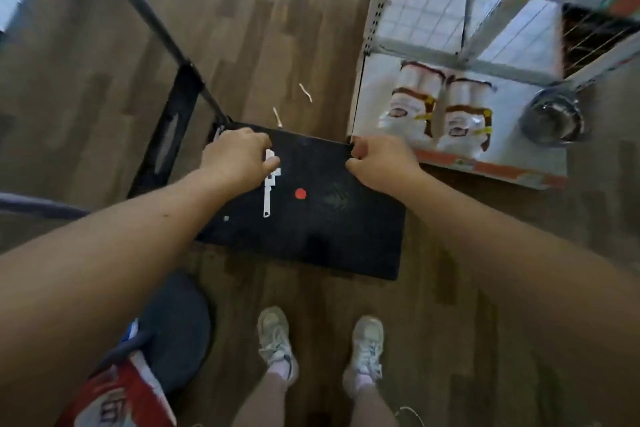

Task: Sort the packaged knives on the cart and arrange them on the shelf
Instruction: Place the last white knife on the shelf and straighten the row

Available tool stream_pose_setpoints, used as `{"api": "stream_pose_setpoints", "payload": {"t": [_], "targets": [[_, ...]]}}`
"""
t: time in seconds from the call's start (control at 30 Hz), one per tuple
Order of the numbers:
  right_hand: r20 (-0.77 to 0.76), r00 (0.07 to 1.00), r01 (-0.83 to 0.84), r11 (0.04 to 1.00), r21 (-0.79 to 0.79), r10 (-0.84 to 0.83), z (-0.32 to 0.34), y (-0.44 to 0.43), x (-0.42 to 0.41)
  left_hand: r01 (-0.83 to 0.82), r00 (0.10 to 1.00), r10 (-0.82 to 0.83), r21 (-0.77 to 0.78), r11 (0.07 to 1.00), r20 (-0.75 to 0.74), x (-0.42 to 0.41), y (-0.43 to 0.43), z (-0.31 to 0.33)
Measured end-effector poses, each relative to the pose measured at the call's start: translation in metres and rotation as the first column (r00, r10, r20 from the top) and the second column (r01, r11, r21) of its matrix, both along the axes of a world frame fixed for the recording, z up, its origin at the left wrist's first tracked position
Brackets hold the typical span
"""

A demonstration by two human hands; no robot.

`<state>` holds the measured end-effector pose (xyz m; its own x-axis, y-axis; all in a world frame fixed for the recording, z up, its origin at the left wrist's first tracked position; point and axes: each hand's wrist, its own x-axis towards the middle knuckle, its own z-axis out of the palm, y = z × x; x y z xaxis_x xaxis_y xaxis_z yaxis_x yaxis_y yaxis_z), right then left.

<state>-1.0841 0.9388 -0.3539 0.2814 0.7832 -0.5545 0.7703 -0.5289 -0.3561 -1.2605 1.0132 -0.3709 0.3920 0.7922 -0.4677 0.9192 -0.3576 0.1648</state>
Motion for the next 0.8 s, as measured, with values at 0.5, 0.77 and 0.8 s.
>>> {"api": "stream_pose_setpoints", "payload": {"t": [0.5, 0.77, 0.8], "targets": [[-0.020, 1.000, 0.007, 0.998, -0.065, -0.008, -0.434, 0.030, -0.029, -0.432, 0.902, 0.428, -0.103, 0.896, -0.059, -0.002, 0.018, -0.428], [0.004, 0.998, 0.057, 0.997, -0.057, -0.056, -0.487, 0.037, -0.019, -0.548, 0.836, 0.548, -0.004, 0.836, 0.025, -0.007, 0.028, -0.478], [0.001, 0.998, 0.056, 0.997, -0.058, -0.056, -0.488, 0.038, -0.019, -0.569, 0.822, 0.569, 0.000, 0.822, 0.036, -0.009, 0.030, -0.479]]}}
